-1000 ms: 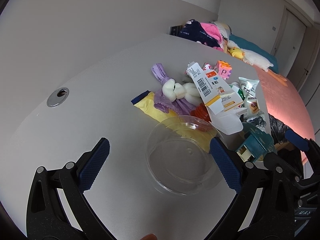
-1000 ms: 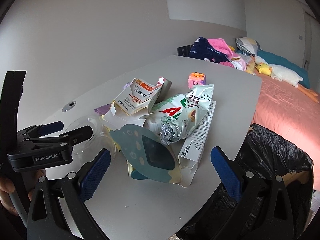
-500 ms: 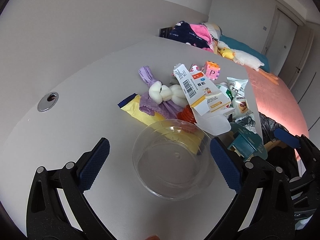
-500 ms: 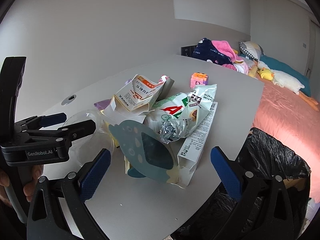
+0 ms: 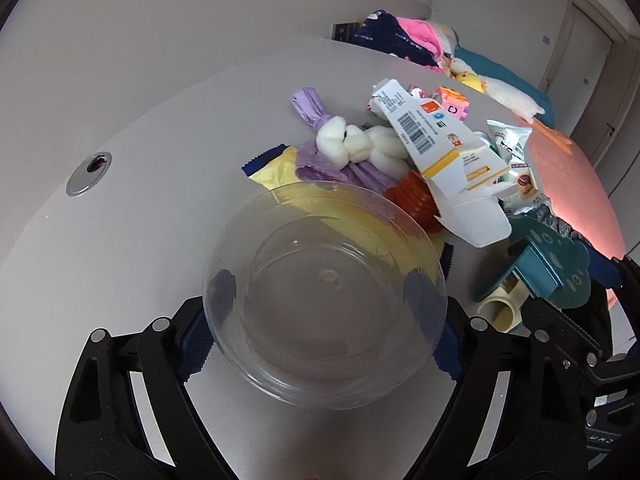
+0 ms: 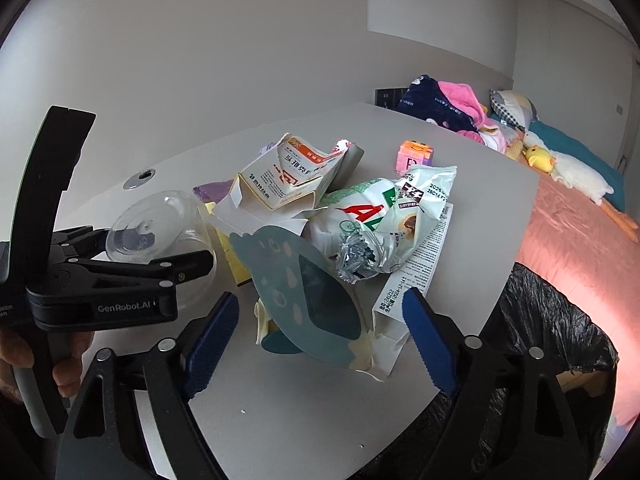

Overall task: Collect trash
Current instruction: 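Grasp the clear plastic cup with the left gripper while the right grasps the teal lid, then carry the cup and teal lid over the black trash bag and release both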

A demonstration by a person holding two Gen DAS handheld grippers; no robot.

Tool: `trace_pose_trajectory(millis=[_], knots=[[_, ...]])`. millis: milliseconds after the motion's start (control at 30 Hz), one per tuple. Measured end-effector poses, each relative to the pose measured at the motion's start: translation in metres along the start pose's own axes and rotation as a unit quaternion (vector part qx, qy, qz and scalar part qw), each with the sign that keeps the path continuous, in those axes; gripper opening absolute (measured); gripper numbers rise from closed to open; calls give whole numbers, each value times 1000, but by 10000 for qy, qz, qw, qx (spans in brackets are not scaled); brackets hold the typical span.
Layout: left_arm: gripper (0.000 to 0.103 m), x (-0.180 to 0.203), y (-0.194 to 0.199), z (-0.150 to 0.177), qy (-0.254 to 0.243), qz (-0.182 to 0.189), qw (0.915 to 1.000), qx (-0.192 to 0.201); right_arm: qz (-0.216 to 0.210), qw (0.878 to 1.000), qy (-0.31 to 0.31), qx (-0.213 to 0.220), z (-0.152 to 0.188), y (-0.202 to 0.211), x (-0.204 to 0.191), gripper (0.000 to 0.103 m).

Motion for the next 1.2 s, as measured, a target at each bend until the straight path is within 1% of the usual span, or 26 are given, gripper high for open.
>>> trace_pose_trajectory(millis=[33,100,133,167,200,233,300,367,433,467,533,567,667,867,900,1000,1067,1200], knots=[[84,-4,0,0,45,-57,10000,32,-8,10000,48,-6,-1,-2,-2,75],[84,-9,1,0,102,-95,9998,126,-18,9999,157,-24,-2,-7,-7,73],[85,-12,0,2,158,-68,9998,131,-14,9998,198,-45,-3,-9,-9,72],[85,-14,-3,4,220,-24,9998,19,-13,9997,227,-77,-2,-13,-11,71],[86,-15,-6,6,251,-29,9997,-69,-17,9996,238,-131,-1,-17,-12,67],[86,-15,-5,6,226,-41,9997,-46,-20,9996,233,-188,0,-22,-14,65],[86,-14,-5,7,183,-68,9998,-80,3,9993,207,-324,4,-32,-14,63],[86,-14,-5,8,151,-105,9998,-92,95,9990,233,-364,7,-38,-13,63],[86,-14,-5,9,126,-134,9998,-101,145,9990,276,-334,8,-39,-14,63],[84,-14,-5,8,114,-154,9998,-101,173,9989,298,-330,8,-39,-15,63],[83,-14,-6,7,98,-168,9998,-89,188,9989,312,-302,7,-39,-16,62],[83,-14,-5,6,130,-148,9998,-70,149,9991,274,-275,7,-38,-16,62],[83,-17,-1,2,277,-100,9996,12,-180,9998,-5,-110,1,-26,-15,59],[83,-18,22,-9,279,-134,9990,321,-510,9979,-286,260,-23,6,-14,55],[83,-17,25,-10,251,-138,9990,354,-545,9975,-312,313,-26,10,-14,50],[83,-14,32,-12,194,-140,9988,432,-532,9974,-310,381,-29,17,-13,50],[83,-14,34,-12,211,-162,9986,451,-673,9961,-420,390,-28,18,-12,50],[83,-15,43,-15,233,-148,9982,541,-669,9953,-510,483,-27,26,-7,50]])
Point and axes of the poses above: each gripper's, at about its wrist camera, not at the fingertips, and y roughly against the way its jaws point, x to its right, z to its underside, the point moved 6 cm from there along -y, roughly the way its jaws point, and after that the axes turned 4 degrees about x, right-handed, at the moved point
